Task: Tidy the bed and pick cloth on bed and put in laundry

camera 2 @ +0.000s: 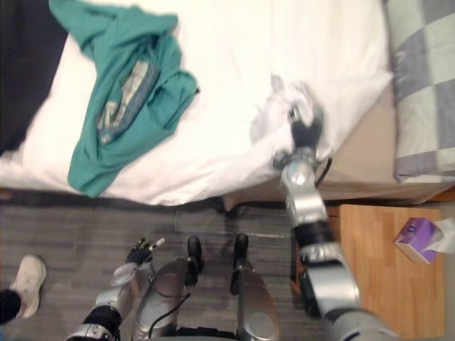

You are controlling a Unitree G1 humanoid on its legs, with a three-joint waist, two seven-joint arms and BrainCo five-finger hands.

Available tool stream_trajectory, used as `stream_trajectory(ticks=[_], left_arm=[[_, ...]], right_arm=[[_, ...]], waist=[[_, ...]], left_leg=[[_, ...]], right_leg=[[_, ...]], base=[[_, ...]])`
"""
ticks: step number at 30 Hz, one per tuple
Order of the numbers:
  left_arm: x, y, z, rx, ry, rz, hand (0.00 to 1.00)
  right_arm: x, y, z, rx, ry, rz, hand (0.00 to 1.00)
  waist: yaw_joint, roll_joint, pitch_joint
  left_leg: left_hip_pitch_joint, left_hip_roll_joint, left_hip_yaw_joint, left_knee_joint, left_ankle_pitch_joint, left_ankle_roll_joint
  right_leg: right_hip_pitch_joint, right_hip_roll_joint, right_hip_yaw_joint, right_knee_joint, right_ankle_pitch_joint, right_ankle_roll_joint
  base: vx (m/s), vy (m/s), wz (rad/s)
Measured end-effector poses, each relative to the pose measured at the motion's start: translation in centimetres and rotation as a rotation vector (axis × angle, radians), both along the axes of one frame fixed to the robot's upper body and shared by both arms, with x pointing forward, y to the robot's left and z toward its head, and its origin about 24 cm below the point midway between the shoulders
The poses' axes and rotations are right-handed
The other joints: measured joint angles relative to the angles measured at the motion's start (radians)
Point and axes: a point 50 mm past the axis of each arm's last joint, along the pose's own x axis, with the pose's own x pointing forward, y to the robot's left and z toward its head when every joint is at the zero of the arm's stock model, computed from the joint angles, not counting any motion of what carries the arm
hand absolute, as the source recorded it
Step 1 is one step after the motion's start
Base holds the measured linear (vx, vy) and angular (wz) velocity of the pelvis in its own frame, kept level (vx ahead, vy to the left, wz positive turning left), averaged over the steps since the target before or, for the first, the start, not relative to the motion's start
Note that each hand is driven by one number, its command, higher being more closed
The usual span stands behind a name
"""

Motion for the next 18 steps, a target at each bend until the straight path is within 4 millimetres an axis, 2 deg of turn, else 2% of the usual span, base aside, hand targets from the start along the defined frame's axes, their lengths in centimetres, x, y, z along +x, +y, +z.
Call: stream_trajectory(ticks=[1,2,4,5,8,12,16,17,18], left_arm=[[-0.9,-0.3,-0.5,-0.003,0.028,-0.014,0.00],[-1.4,-0.5,-0.8,-0.006,0.040,-0.013,0.00],[-3.0,-1.1,-1.6,-0.018,0.080,-0.016,0.00],[-3.3,-1.1,-1.8,-0.019,0.088,-0.016,0.00],[-5.1,-1.2,-2.7,-0.033,0.135,-0.014,0.00],[-6.9,-1.0,-3.5,-0.034,0.187,-0.035,0.00],[-8.4,-0.7,-4.0,-0.044,0.219,-0.029,0.00],[-9.1,-0.5,-4.3,-0.053,0.239,-0.020,0.00],[-9.8,-0.3,-4.5,-0.061,0.257,-0.003,0.00]], right_arm=[[-1.6,-0.5,-2.2,0.035,0.039,-0.041,0.00],[-2.5,-0.7,-3.2,0.045,0.059,-0.059,0.00],[-5.6,-1.5,-6.5,0.090,0.117,-0.129,0.00],[-6.3,-1.6,-7.1,0.103,0.131,-0.141,0.00],[-10.0,-1.6,-10.5,0.167,0.213,-0.171,0.00],[-13.7,-2.4,-14.0,0.342,0.288,-0.244,0.00],[-18.3,-4.5,-18.3,0.600,0.379,-0.460,0.00],[-20.1,-5.1,-19.5,0.660,0.404,-0.554,0.00],[-21.2,-5.5,-20.1,0.699,0.405,-0.620,0.00]], waist=[[-0.010,0.002,-0.023],[-0.018,0.003,-0.036],[-0.042,0.015,-0.081],[-0.050,0.017,-0.088],[-0.073,0.038,-0.140],[-0.080,0.068,-0.194],[-0.092,0.081,-0.228],[-0.092,0.081,-0.236],[-0.093,0.081,-0.238]], left_leg=[[0.038,-0.006,0.009,-0.029,0.004,-0.007],[0.054,-0.009,0.013,-0.045,0.008,-0.012],[0.110,-0.019,0.021,-0.101,0.023,-0.020],[0.126,-0.020,0.022,-0.113,0.026,-0.022],[0.194,-0.024,0.028,-0.174,0.043,-0.041],[0.253,-0.023,0.050,-0.220,0.056,-0.042],[0.302,-0.017,0.061,-0.253,0.059,-0.050],[0.313,-0.014,0.072,-0.258,0.059,-0.051],[0.325,-0.013,0.081,-0.266,0.060,-0.053]], right_leg=[[0.026,-0.001,0.004,-0.013,0.000,0.001],[0.035,-0.003,0.006,-0.016,-0.001,0.002],[0.069,-0.004,0.009,-0.032,-0.002,0.004],[0.080,-0.004,0.010,-0.035,-0.003,0.006],[0.130,0.001,0.014,-0.061,-0.005,0.008],[0.174,0.010,0.031,-0.091,-0.004,0.008],[0.217,0.020,0.035,-0.115,-0.003,0.006],[0.227,0.025,0.043,-0.124,0.000,0.004],[0.232,0.029,0.053,-0.129,0.002,0.002]], base=[[0.09,0.019,-0.21],[0.10,0.018,-0.19],[0.08,0.006,-0.13],[0.07,-0.006,-0.11],[0.05,-0.031,-0.06],[0.00,-0.041,-0.15],[-0.01,-0.047,-0.09],[-0.01,-0.042,-0.24],[-0.01,-0.033,-0.26]])
